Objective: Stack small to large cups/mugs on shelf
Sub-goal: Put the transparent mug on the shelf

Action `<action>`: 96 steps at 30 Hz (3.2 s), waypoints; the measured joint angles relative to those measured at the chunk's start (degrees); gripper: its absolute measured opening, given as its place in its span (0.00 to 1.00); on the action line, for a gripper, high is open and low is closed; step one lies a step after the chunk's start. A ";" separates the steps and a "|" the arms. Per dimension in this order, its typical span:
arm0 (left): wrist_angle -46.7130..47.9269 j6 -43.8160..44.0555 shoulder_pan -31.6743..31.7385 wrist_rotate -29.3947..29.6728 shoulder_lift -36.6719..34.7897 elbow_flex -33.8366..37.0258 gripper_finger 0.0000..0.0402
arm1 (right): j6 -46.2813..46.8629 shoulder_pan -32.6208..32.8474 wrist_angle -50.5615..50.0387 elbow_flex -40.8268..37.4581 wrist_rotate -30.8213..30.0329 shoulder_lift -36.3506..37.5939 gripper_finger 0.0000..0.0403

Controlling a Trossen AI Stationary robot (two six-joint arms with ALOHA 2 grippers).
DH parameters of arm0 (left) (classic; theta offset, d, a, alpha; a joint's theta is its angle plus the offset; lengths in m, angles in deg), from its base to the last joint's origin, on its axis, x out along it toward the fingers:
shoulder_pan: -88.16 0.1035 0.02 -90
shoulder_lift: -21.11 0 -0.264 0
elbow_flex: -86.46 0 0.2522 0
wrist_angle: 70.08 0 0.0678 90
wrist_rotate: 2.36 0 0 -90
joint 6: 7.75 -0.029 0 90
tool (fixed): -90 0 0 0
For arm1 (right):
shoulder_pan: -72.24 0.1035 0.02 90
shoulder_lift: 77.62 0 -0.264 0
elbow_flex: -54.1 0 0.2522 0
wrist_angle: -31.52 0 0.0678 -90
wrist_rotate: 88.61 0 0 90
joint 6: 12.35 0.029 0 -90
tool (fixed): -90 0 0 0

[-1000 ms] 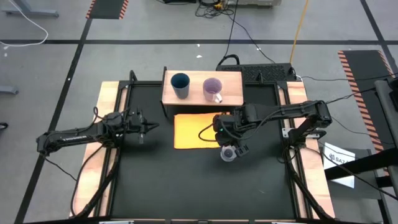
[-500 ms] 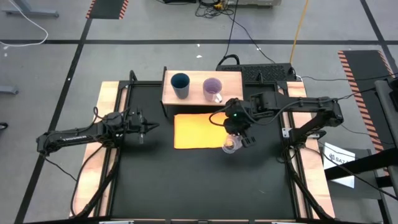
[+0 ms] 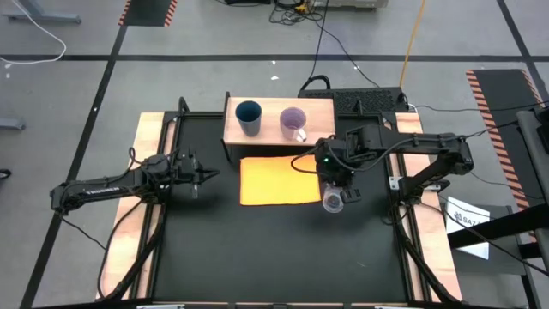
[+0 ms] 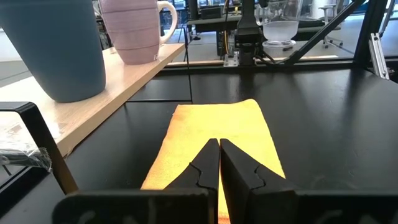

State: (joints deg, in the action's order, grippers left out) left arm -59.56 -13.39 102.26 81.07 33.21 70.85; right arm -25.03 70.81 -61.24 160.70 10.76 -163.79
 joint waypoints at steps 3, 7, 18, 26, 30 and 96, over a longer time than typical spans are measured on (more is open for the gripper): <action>0.00 0.14 -0.01 0.00 0.00 0.00 0.04 | -0.18 -0.03 0.77 0.00 -0.11 1.16 0.00; 0.01 0.72 0.00 0.00 0.00 0.00 0.04 | -0.38 -0.16 1.81 0.00 -0.31 3.23 0.00; 0.03 0.79 -0.01 -0.50 0.00 0.00 0.04 | 0.18 -0.49 4.35 0.00 -0.79 9.82 0.00; 0.09 0.36 -0.01 -0.92 0.00 0.00 0.04 | 4.12 -0.54 -1.42 -0.02 -5.33 11.32 0.00; 0.07 0.36 0.00 -0.92 0.00 0.00 0.04 | 5.78 -0.84 -1.29 -0.25 -5.34 12.66 0.00; 0.03 0.99 0.00 -0.93 0.00 0.00 0.04 | 13.54 -2.74 19.97 -46.05 -6.36 53.42 0.00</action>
State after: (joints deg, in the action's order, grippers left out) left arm -59.53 -12.40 102.25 80.14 33.21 70.85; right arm -11.49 68.07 -41.27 114.65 4.39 -110.37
